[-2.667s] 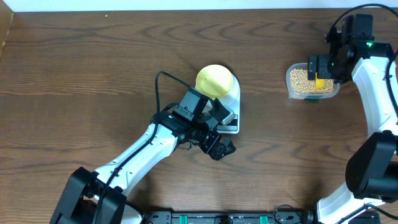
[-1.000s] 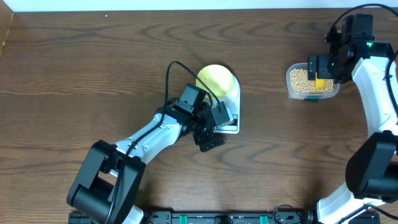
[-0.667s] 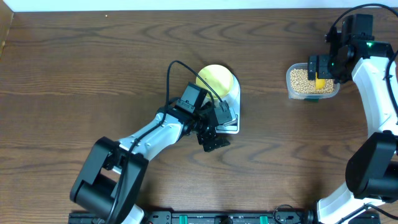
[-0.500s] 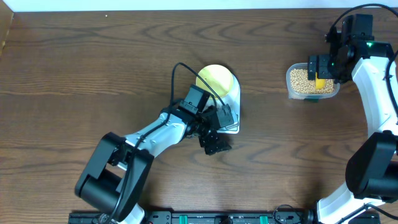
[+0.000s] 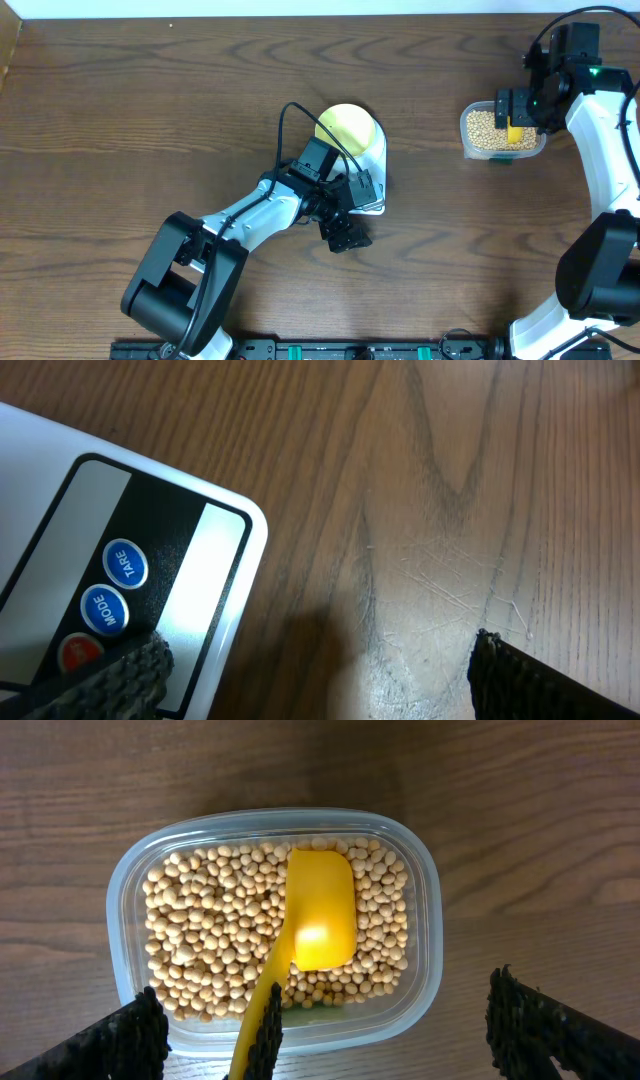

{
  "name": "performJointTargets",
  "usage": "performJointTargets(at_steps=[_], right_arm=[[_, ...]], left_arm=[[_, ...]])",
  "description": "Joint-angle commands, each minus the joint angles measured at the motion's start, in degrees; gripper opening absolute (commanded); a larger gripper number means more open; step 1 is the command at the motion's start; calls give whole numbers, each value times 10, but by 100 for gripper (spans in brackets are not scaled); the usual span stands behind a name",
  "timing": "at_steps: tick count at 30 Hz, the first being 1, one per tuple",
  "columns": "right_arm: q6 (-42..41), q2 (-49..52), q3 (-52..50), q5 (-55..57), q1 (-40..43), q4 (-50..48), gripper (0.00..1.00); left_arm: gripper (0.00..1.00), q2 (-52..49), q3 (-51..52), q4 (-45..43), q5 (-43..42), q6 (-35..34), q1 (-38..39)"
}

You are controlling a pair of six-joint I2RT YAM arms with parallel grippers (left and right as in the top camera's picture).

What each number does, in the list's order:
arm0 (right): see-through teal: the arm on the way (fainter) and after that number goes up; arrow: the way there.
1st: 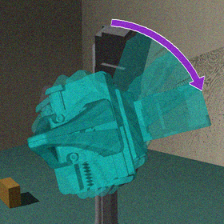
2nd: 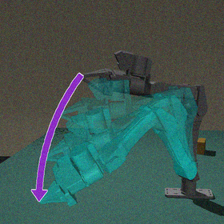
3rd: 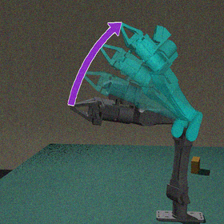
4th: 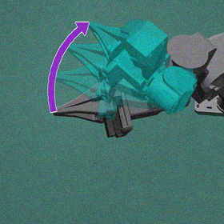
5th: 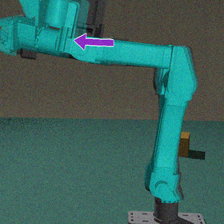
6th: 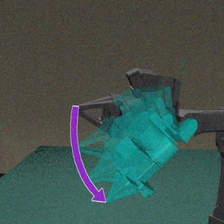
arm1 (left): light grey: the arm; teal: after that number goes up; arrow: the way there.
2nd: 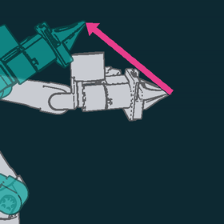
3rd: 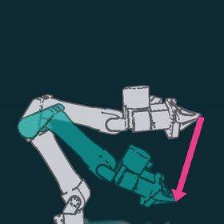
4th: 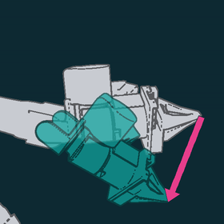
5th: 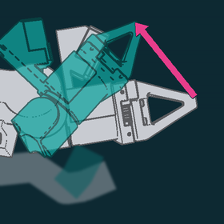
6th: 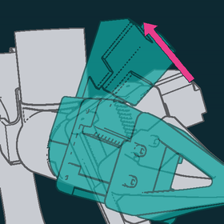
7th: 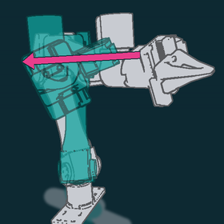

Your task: Scoop item into bowl and weigh 50g on scale

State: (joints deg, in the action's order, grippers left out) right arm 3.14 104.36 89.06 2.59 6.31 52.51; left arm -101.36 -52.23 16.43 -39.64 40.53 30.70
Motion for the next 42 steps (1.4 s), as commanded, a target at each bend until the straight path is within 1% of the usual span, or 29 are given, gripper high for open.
performJointTargets(at_steps=[1, 11, 17, 23, 28, 31, 36, 42], right_arm=[[-3, 1, -2, 4, 4, 0, 99], [-3, 1, -2, 4, 4, 0, 99], [-3, 1, -2, 4, 4, 0, 99], [-3, 1, -2, 4, 4, 0, 99], [-3, 1, -2, 4, 4, 0, 99], [-3, 1, -2, 4, 4, 0, 99], [-3, 1, -2, 4, 4, 0, 99], [-3, 1, -2, 4, 4, 0, 99]], left_arm=[[98, -16, 4, 11, 55, -7, 0], [98, -39, 4, 10, 59, -7, 0], [98, -50, 4, -9, 60, -7, 0], [98, -50, 4, 3, 78, -8, 0], [98, -49, 2, 2, 66, -60, 0], [98, -49, 2, 2, 59, -61, 0], [98, -50, 3, 17, 94, -61, -1], [98, -50, 4, 21, 95, -61, -1]])
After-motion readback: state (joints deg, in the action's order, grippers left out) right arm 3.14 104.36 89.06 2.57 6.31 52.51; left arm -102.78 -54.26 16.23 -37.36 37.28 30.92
